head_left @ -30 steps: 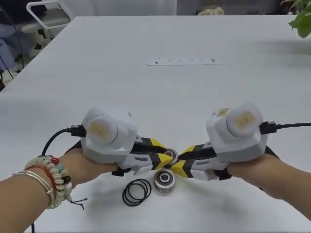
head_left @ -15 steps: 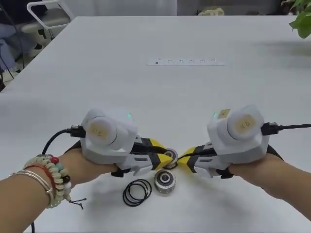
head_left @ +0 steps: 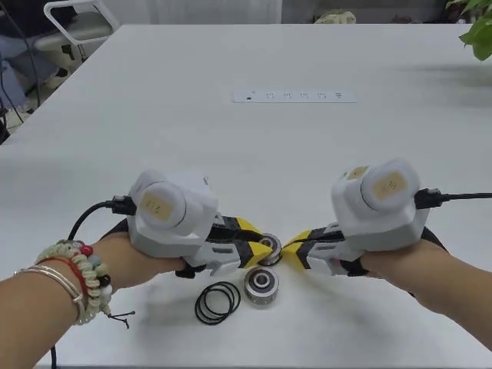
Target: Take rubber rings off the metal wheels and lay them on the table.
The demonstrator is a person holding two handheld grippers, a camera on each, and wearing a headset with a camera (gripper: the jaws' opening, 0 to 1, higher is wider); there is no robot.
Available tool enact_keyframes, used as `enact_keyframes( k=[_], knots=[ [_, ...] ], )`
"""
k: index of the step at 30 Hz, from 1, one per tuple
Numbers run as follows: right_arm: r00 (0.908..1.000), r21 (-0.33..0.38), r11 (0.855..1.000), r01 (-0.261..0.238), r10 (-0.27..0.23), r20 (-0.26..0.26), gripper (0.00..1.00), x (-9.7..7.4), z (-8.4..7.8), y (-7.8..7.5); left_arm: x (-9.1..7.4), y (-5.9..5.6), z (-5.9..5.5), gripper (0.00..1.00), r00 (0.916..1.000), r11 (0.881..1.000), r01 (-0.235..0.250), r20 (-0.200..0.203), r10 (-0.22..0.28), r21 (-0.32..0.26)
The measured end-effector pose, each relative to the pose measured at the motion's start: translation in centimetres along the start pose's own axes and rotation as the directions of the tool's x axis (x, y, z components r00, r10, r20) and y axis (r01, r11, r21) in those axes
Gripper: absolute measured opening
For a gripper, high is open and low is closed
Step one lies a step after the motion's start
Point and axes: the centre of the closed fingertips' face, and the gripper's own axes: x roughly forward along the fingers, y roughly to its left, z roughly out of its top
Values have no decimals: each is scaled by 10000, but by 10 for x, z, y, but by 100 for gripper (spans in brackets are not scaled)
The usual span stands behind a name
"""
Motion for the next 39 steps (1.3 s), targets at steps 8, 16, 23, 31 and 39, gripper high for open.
enact_keyframes(
  k=[8, 16, 23, 31, 39],
  knots=[
    [9983, 1218, 9926, 2, -74, 585, 0, -4, 11, -6, 0, 0, 0, 7, 10000, 10000, 4, -15, -4, 27],
    [9977, 1846, 9826, -223, 102, 663, 0, -5, 14, -2, 0, 0, 0, 7, 10000, 10000, -19, -12, 19, 55],
    [9975, 2026, 9789, -278, 139, 700, 0, -5, 16, 2, 0, 0, -1, 7, 10000, 10000, -12, 6, 12, 33],
    [9967, 1826, 9824, -393, 256, 770, 0, -5, 20, 10, 0, 0, -1, 7, 10000, 10000, -45, 6, 45, 61],
    [9849, 1649, 9802, -1097, 848, 1511, 0, -6, 41, 26, 0, -1, 0, 7, 10000, 10000, -62, 11, 62, 70]
  ],
)
